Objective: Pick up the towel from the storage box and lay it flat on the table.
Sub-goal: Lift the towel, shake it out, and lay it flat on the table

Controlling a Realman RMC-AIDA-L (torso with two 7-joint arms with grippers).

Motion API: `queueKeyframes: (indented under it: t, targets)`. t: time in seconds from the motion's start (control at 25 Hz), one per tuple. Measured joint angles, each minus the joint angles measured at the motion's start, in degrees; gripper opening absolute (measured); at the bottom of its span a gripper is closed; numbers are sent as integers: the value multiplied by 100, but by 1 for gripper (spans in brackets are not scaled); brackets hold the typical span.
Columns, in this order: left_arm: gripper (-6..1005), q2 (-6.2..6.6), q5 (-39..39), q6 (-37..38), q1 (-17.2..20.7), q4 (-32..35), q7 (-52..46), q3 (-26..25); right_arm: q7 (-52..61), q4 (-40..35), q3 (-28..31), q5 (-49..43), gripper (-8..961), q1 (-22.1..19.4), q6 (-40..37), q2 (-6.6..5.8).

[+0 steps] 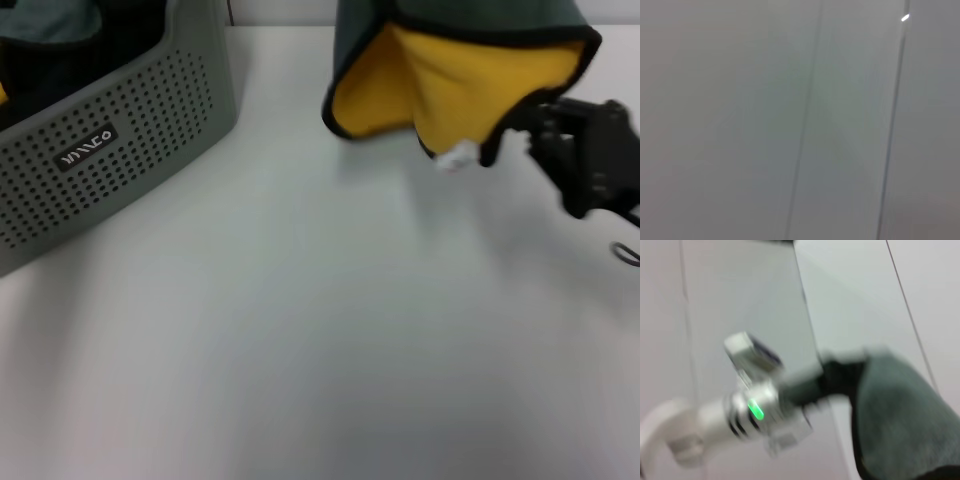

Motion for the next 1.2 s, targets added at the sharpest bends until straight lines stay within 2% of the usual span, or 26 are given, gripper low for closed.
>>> queueKeyframes:
  t: [0.2,0.44,0.6,0.64,0.76,0.84,1.04,1.2]
  targets:
    - [54,6,387,24,-30,-646,40,-186,651,0,39,-10,12,-83,-875,-167]
    - [68,7,664,30,-6,-1112,86,-238,1273,-12,186,38,11,-54,-1604,-278]
    - [211,7,1079,73,106,-1210,101,-216,1688,-61,490,31,12,-3,-1877,-367]
    - [258,6,1177,175,233,-1222,212,-197,1755,-67,578,27,12,12,-1915,-389]
    - [400,-5,1083,276,358,-1234,396,-194,1857,-68,782,20,14,64,-1923,-462]
    - [443,-9,933,318,471,-1241,553,-212,1930,-68,861,21,15,107,-1965,-533]
    - [529,9,458,389,764,-1238,919,-465,2042,-66,1235,19,17,94,-1980,-751]
    - [530,10,-21,784,939,-1253,1257,-887,2228,-56,1331,-8,19,136,-1826,-1079]
